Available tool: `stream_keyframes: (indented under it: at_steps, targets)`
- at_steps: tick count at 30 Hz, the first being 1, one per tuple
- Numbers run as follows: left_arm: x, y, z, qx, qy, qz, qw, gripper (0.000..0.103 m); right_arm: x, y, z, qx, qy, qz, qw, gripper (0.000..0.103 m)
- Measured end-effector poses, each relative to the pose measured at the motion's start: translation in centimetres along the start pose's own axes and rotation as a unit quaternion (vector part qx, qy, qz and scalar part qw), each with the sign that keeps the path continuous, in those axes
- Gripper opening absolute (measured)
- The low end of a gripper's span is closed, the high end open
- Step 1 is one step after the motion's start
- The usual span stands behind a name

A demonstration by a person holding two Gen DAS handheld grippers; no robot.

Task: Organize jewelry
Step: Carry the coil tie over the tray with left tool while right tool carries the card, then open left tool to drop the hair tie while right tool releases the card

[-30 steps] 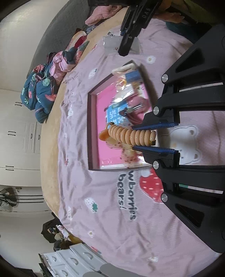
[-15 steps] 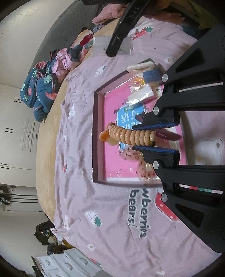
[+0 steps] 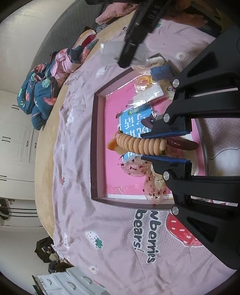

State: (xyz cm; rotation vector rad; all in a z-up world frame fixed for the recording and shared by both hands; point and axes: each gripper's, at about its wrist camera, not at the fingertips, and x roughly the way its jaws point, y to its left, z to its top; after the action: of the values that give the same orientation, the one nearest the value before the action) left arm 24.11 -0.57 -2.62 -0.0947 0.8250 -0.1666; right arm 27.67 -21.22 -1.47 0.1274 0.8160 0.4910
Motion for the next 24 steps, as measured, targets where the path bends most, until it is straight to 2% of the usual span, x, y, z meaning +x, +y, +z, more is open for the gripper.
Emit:
stream_keyframes:
  at_steps: [11, 20, 24]
  targets:
    - [1.6, 1.2, 0.1, -0.008, 0.005, 0.018, 0.9998, 0.01, 4.2, 2.6, -3.3, -0.027, 0.061, 0.013, 0.998, 0.019]
    - [2.2, 2.3, 0.1, -0.02, 0.009, 0.021, 0.9995, 0.01, 4.9, 3.2, -4.5, -0.023, 0.082, 0.017, 0.996, 0.021]
    - [2.2, 2.4, 0.1, -0.02, 0.009, 0.02, 0.9995, 0.01, 4.5, 3.1, -4.7, -0.015, 0.085, 0.018, 0.996, 0.035]
